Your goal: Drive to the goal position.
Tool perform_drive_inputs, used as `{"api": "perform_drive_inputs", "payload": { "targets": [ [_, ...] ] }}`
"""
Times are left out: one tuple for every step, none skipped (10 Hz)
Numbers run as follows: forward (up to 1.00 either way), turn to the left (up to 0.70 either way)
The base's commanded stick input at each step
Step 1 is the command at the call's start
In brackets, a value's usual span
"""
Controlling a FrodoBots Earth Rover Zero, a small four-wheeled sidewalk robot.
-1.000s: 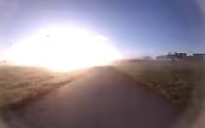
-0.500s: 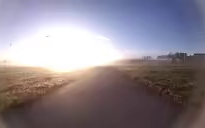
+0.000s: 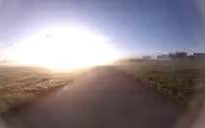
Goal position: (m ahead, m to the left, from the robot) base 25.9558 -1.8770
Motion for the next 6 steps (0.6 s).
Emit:
{"api": "perform_drive_inputs", "payload": {
  "targets": [
    [0.7,0.0],
    [0.7,0.0],
    [0.7,0.0],
    [0.7,0.0],
    [0.7,0.0],
    [0.7,0.0]
  ]
}}
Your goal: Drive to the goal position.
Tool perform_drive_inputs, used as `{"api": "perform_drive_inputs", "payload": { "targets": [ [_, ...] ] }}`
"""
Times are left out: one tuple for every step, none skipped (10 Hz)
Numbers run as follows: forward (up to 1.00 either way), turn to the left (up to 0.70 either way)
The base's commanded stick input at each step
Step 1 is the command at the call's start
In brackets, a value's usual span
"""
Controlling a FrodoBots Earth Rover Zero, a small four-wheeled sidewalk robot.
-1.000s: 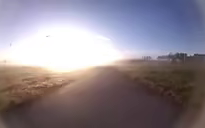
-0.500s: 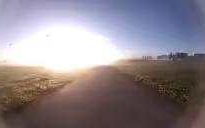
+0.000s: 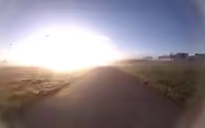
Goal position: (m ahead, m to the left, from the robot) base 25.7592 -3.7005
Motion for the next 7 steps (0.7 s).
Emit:
{"api": "perform_drive_inputs", "payload": {
  "targets": [
    [0.7,0.0],
    [0.7,0.0],
    [0.7,0.0],
    [0.7,0.0],
    [0.7,0.0],
    [0.7,0.0],
    [0.7,0.0]
  ]
}}
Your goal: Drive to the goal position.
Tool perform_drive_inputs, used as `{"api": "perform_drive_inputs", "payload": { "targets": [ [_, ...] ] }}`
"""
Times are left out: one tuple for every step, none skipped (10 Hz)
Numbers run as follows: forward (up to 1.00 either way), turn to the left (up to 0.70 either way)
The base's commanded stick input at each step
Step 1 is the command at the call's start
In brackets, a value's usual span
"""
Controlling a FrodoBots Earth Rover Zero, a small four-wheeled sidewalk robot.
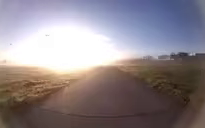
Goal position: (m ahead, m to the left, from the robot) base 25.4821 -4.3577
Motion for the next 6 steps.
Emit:
{"api": "perform_drive_inputs", "payload": {
  "targets": [
    [0.7,0.0],
    [0.7,0.0],
    [0.7,0.0],
    [0.7,0.0],
    [0.7,0.0],
    [0.7,0.0]
  ]
}}
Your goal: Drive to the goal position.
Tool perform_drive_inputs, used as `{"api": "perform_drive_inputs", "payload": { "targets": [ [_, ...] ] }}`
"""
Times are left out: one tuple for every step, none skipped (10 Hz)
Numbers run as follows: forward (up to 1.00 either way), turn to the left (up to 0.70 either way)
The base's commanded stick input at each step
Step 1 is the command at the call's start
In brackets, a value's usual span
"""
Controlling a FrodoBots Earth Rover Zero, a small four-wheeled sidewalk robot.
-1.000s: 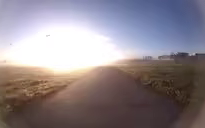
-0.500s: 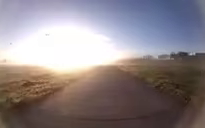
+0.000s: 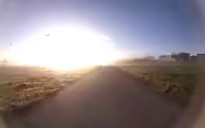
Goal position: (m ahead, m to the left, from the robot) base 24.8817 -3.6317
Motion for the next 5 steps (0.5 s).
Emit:
{"api": "perform_drive_inputs", "payload": {
  "targets": [
    [0.7,0.0],
    [0.7,0.0],
    [0.7,0.0],
    [0.7,0.0],
    [0.7,0.0]
  ]
}}
